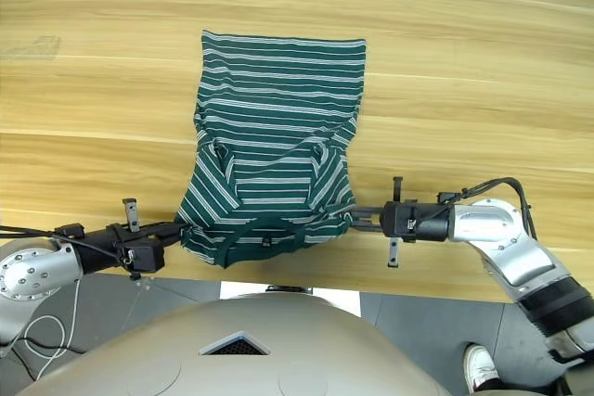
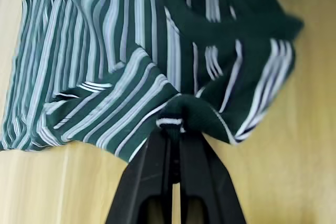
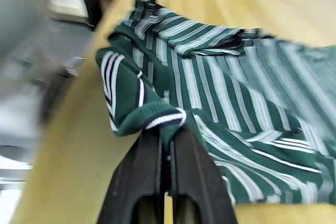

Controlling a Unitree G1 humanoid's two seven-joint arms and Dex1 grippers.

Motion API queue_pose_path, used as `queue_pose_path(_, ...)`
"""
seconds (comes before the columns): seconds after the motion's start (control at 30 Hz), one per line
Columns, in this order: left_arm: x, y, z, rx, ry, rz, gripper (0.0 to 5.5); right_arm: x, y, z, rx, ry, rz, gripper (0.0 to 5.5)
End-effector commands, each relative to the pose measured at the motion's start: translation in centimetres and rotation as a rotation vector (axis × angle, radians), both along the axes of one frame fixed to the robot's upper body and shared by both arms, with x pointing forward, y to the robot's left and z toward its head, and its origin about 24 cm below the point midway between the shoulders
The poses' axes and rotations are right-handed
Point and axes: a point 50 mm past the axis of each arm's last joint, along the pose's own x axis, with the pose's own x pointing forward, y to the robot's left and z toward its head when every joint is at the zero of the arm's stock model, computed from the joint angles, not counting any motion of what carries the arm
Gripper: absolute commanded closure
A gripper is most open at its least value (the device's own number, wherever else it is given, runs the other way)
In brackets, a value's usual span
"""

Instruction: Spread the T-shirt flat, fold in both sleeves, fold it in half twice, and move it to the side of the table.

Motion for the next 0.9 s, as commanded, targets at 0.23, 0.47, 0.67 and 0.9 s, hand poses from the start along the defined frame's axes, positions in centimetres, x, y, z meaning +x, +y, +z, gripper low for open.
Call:
queue_pose_path(0.23,-1.2,2.5,4.0,-0.086,0.062,0.173,5.5,0.4,-0.2,3.9,0.068,0.083,-0.068,5.5)
queue_pose_path(0.47,-4.2,2.1,4.3,-0.17,0.122,0.225,5.5,-0.5,-0.2,5.7,0.17,0.064,-0.14,5.5)
queue_pose_path(0.67,-6.6,0.1,6.5,-0.265,0.135,0.177,5.5,-2.2,0.3,7.3,0.25,0.07,-0.142,5.5)
queue_pose_path(0.9,-7.8,-0.6,7.6,-0.289,0.142,0.172,5.5,-3.3,0.6,8.2,0.287,0.07,-0.121,5.5)
